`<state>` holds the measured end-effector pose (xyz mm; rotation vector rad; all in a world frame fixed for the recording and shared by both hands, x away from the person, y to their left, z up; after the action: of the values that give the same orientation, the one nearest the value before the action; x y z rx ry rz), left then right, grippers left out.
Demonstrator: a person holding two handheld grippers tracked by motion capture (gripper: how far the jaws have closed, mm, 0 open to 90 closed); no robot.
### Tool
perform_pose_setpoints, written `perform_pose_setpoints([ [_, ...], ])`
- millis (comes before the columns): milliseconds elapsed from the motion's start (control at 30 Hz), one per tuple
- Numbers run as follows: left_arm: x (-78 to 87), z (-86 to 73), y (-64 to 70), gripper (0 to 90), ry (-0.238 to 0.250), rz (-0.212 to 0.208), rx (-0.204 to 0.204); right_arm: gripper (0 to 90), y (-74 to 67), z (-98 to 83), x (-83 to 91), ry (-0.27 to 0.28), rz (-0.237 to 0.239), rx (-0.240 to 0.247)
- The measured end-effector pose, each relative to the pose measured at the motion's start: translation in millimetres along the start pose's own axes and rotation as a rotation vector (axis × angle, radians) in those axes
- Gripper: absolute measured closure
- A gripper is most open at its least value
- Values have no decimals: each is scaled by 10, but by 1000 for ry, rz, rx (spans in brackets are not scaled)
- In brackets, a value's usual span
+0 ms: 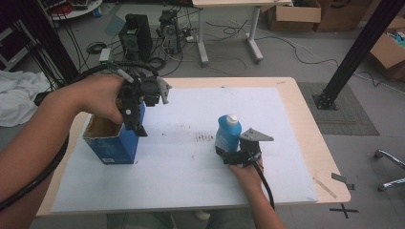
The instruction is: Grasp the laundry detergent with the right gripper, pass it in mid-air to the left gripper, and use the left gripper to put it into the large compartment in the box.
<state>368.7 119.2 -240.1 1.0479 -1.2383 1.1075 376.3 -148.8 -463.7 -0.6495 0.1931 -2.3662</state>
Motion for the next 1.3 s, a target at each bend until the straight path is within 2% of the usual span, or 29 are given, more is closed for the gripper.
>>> perform_pose_setpoints([
  [167, -1, -36, 9, 1, 1, 1, 8, 10, -4, 19, -28, 36, -33, -1],
  [333, -6, -62, 8, 1, 0, 0, 14, 47, -24, 19, -32, 45, -55, 6],
  [467, -25, -66, 6, 1, 5, 1, 16, 65, -9, 23, -28, 61, -101, 10],
  [733, -40, -53, 5, 1, 2, -3, 19, 139, -33, 25, -27, 67, -124, 28],
  [1067, -42, -26, 14, 1, -1, -4, 16, 167, -81, 28, -18, 83, -142, 43],
  [1167, -39, -22, 23, 1, 2, -5, 16, 170, -83, 32, -5, 104, -176, 43],
  [1300, -34, -19, 32, 1, 0, -1, 14, 208, -93, 29, 6, 111, -180, 43],
])
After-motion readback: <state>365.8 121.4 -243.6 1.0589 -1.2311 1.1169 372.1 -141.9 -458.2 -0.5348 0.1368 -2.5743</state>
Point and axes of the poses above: each handheld gripper's, and its own axes: x roughly backward along the jaws, z roughly out of its top, y roughly to its right, the point moved 5 cm from there along -x, roughly forward along the jaws, and after that the axes turned 9 degrees about -x, right-handed, at the moved point
